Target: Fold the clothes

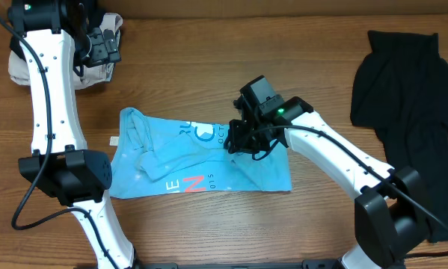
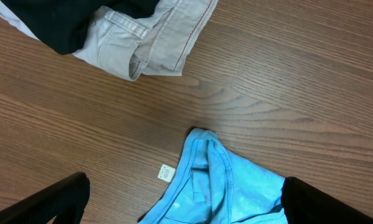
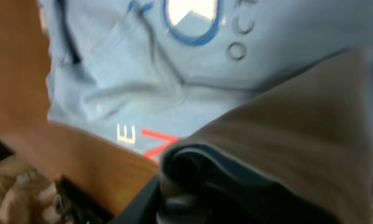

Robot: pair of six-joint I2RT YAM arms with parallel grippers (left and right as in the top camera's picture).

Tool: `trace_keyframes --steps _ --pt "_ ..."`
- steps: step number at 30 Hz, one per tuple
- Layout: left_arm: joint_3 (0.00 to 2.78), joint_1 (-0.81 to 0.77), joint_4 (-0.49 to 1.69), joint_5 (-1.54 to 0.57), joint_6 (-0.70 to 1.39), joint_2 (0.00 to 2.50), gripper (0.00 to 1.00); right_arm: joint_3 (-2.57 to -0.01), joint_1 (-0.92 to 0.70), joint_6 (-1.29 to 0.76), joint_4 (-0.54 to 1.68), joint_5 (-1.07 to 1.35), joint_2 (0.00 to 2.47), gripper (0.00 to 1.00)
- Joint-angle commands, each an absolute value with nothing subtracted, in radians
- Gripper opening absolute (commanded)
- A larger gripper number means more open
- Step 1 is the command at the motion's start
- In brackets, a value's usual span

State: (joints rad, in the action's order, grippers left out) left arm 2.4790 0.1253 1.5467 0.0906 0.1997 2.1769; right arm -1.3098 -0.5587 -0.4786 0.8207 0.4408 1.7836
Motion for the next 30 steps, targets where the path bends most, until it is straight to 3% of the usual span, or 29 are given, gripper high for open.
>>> trace_keyframes --steps 1,3,10,30 --pt "2.495 0.124 1.542 0.102 0.180 2.160 1.00 -1.399 -0.558 -0.392 0.889 0.481 1.755 0.35" --pt "2.495 0.124 1.541 0.099 0.180 2.164 1.00 -1.438 -0.549 -0.384 0.959 0.445 1.750 0.48" --pt "2.487 0.124 1.538 0.077 0.180 2.171 1.00 -1.451 -0.542 -0.355 1.099 0.258 1.753 0.58" --pt "2.487 0.124 1.524 0.078 0.179 2.171 1.00 -1.227 -0.542 -0.268 0.825 0.181 1.826 0.57"
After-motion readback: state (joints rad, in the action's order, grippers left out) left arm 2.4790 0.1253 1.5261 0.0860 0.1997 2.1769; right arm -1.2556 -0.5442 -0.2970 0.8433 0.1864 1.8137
